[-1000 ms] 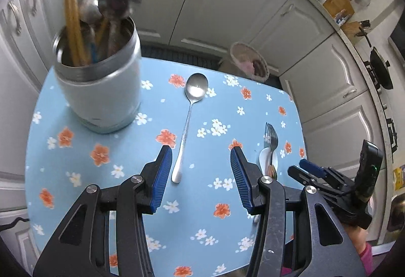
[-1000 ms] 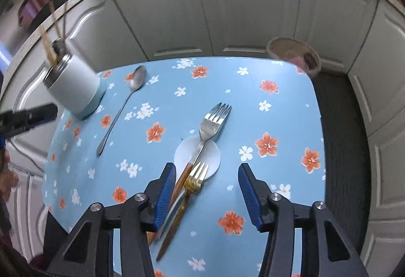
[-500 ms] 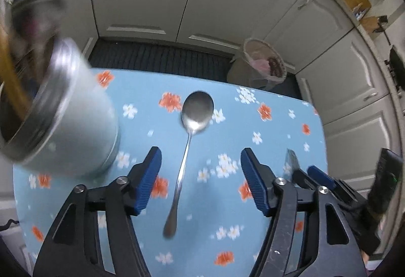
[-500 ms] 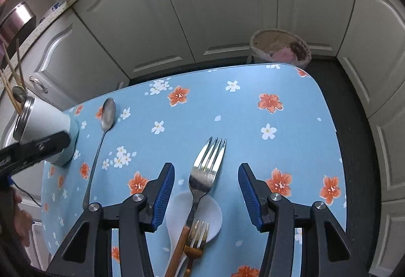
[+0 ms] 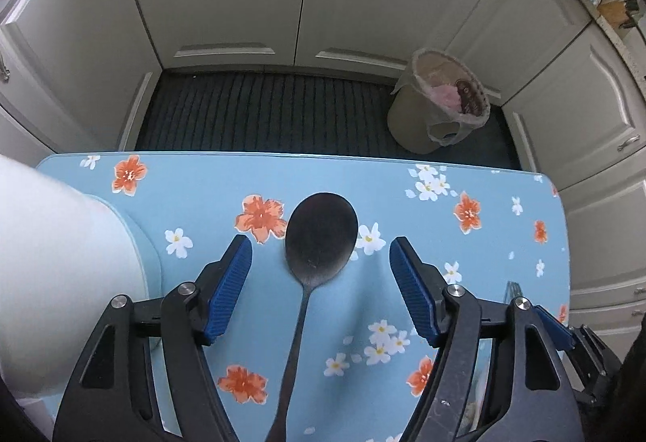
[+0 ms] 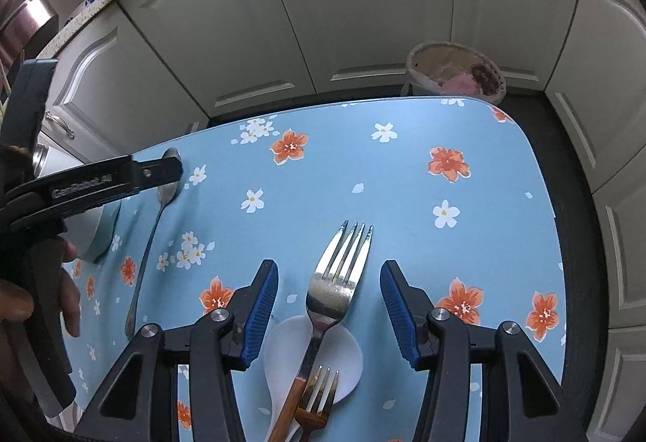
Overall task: Organize utensils
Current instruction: 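Grasp the silver spoon with the left tool while the right tool grasps the silver fork, then carry the silver spoon and silver fork over the jar and lower them in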
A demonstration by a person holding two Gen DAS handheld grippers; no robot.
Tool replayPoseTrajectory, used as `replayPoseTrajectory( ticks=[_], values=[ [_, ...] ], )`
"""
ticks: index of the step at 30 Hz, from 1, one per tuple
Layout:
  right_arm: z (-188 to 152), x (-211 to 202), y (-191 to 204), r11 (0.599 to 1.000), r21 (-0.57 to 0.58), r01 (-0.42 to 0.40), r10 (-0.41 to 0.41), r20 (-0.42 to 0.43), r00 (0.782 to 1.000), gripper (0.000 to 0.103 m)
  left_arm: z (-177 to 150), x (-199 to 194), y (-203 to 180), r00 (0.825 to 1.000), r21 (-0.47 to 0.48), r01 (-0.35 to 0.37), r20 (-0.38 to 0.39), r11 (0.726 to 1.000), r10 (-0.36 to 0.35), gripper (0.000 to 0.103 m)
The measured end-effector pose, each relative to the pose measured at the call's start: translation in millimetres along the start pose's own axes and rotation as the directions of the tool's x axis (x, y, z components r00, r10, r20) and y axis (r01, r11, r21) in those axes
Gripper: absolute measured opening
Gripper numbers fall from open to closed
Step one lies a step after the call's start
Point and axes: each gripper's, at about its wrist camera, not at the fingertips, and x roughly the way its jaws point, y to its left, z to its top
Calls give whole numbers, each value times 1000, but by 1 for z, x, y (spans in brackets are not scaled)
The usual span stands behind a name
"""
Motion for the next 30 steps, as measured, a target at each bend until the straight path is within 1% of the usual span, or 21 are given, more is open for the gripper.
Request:
replayPoseTrajectory(
  ticks=[4, 9, 10, 11, 12, 13, 14, 17, 22, 25, 30],
  values=[
    [1, 6, -1, 1000, 15, 3, -2, -11, 1000, 51, 2, 9, -4, 999, 5, -35, -3, 999, 35, 71],
    [3, 6, -1, 999, 16, 37, -37, -9, 999, 51, 3, 11, -8, 999, 18, -43, 17, 999, 43, 71],
    [4, 7, 0, 999, 11, 52, -52, -12, 999, 49, 2, 10, -8, 999, 24, -42, 20, 999, 42, 71],
    [5, 7, 1, 998, 7, 60, -60, -14, 998, 43, 1, 10, -10, 999, 40, -41, 27, 998, 40, 65],
    [6, 7, 1, 998, 1, 64, -64, -14, 998, 38, 0, 9, -11, 999, 52, -40, 35, 998, 38, 45],
    [6, 7, 2, 998, -6, 61, -61, -15, 998, 30, -1, 8, -13, 998, 78, -46, 44, 996, 42, 37],
    [6, 7, 3, 998, -10, 59, -59, -15, 998, 29, -4, 5, -13, 998, 86, -42, 42, 995, 38, 38],
    [3, 6, 4, 999, -27, 47, -48, -16, 999, 28, -5, 4, -10, 1000, 89, 13, 22, 996, -15, 37],
    [-3, -5, -2, 999, -23, -24, 24, -6, 1000, 24, -17, -11, -5, 996, 74, 87, 10, 993, -88, 37],
    [-8, -14, -4, 997, -30, -71, 71, 7, 997, 23, -24, -23, -5, 996, 75, 89, 18, 993, -91, 37],
    [-14, -33, -2, 990, -47, -134, 135, 36, 990, 21, -43, -52, -3, 989, 78, 135, 51, 988, -139, 37]
  ],
)
